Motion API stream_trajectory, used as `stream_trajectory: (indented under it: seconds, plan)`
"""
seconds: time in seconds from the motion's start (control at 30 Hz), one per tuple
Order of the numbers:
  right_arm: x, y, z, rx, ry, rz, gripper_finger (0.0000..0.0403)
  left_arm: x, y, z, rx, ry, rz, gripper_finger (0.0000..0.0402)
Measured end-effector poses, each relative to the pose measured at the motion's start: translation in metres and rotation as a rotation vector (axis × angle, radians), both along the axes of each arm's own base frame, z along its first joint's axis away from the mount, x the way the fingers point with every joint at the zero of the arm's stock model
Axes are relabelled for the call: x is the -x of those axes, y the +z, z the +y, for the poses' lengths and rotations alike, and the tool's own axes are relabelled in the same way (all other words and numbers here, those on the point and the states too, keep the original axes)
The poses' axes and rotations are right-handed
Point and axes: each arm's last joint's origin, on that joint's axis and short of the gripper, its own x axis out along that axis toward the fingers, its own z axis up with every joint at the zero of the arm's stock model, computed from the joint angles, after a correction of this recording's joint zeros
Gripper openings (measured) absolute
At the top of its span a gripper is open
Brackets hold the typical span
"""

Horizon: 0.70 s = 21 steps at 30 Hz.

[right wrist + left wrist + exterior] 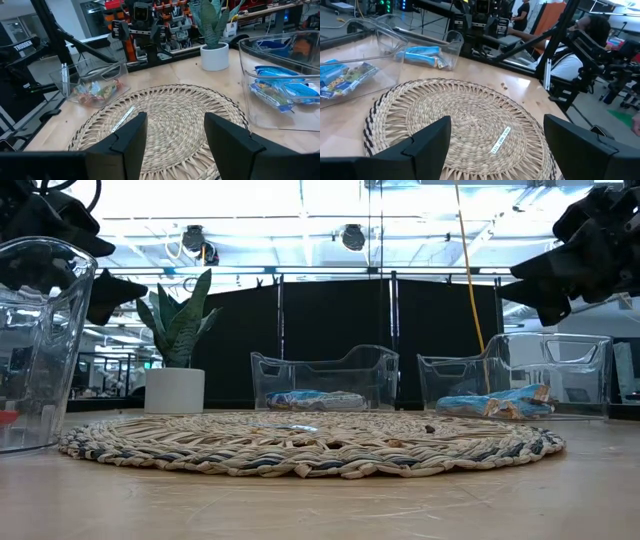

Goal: Pick and place Granola Bars by type
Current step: Return to Home Position

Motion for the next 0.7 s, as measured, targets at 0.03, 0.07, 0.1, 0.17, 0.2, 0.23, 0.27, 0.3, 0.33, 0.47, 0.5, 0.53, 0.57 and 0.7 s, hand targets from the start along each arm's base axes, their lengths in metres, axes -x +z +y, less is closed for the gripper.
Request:
stream_trajectory:
  seconds: [0.03,0.07,0.1,0.17,0.2,0.23,0.27,0.3,0.33,0.47,0.5,0.53,0.57,0.7]
  plan:
    - [0.0000,0.0000,0.0000,0.000,0.000,0.000,0.0188,0.0000,0.0000,0.0000,0.000,0.000,0.000,0.0315]
    - [0.0000,0.0001,0.0000,0.000,0.000,-0.001,0.0188,0.0000,0.0000,0.0000,0.000,0.000,0.000,0.0315]
    - [0.0000,0.0001,0.0000,0.000,0.000,-0.001,0.0188,0.0000,0.0000,0.0000,0.000,0.000,0.000,0.0315]
    - [0.0000,0.0001,0.0000,0.000,0.000,-0.001,0.0189,0.0000,0.0000,0.0000,0.001,0.000,0.000,0.0318]
    - [0.0000,0.0001,0.0000,0.000,0.000,-0.001,0.0190,0.0000,0.0000,0.0000,0.001,0.000,0.000,0.0320]
    - [0.0000,0.0001,0.0000,0.000,0.000,-0.001,0.0191,0.0000,0.0000,0.0000,0.001,0.000,0.000,0.0321]
    - [0.0000,0.0001,0.0000,0.000,0.000,-0.001,0.0191,0.0000,0.0000,0.0000,0.001,0.000,0.000,0.0323]
    - [0.0000,0.0001,0.0000,0.000,0.000,-0.001,0.0191,0.0000,0.0001,0.0000,0.002,0.000,0.000,0.0324]
    - [0.0000,0.0002,0.0000,-0.001,0.000,-0.002,0.0191,0.0000,0.0002,0.0000,0.002,0.000,-0.001,0.0325]
    - [0.0000,0.0004,0.0000,-0.001,0.000,-0.004,0.0188,0.0000,0.0003,0.0000,0.003,0.000,-0.001,0.0323]
    - [0.0000,0.0004,0.0000,-0.001,0.000,-0.004,0.0188,0.0000,0.0003,0.0000,0.003,0.000,-0.001,0.0321]
    - [0.0000,0.0004,0.0000,-0.001,0.000,-0.004,0.0188,0.0000,0.0003,0.0000,0.003,0.000,-0.001,0.0320]
    - [0.0000,0.0004,0.0000,-0.001,0.000,-0.004,0.0188,0.0000,0.0003,0.0000,0.003,0.000,-0.001,0.0318]
    - [0.0000,0.0004,0.0000,-0.001,0.000,-0.004,0.0191,0.0000,0.0004,0.0000,0.003,-0.001,-0.001,0.0315]
